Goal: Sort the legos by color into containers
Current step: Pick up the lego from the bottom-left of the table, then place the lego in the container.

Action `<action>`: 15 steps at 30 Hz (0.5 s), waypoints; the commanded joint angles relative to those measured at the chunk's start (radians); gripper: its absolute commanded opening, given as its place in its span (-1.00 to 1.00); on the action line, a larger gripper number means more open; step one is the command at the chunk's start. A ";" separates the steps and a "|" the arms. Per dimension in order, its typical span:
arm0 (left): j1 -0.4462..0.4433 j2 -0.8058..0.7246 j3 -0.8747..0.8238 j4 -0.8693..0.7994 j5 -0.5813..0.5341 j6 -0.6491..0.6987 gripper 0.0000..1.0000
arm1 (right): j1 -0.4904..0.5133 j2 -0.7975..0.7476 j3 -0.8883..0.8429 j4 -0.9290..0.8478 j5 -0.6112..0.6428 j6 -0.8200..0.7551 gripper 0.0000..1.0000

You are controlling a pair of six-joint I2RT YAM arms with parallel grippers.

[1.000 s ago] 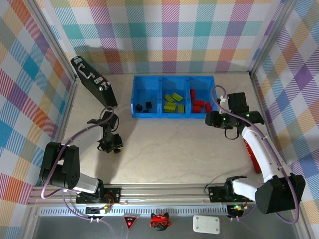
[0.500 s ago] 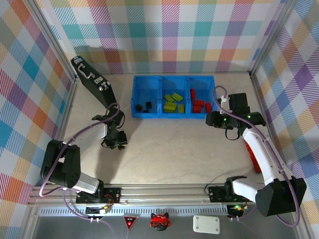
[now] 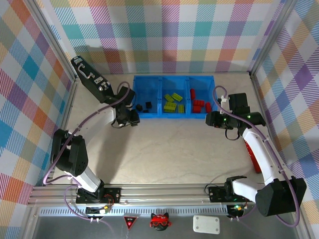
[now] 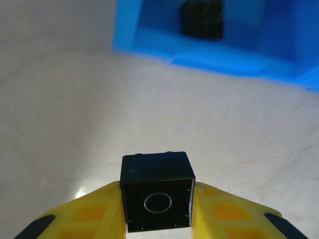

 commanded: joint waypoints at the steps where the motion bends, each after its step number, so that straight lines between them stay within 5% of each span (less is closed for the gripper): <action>1: -0.007 0.079 0.106 0.007 0.001 0.030 -0.37 | -0.005 0.007 -0.008 -0.012 0.005 -0.017 -0.13; 15: -0.007 0.462 0.548 0.024 0.100 0.109 -0.38 | -0.005 0.001 -0.008 -0.024 0.023 -0.019 -0.14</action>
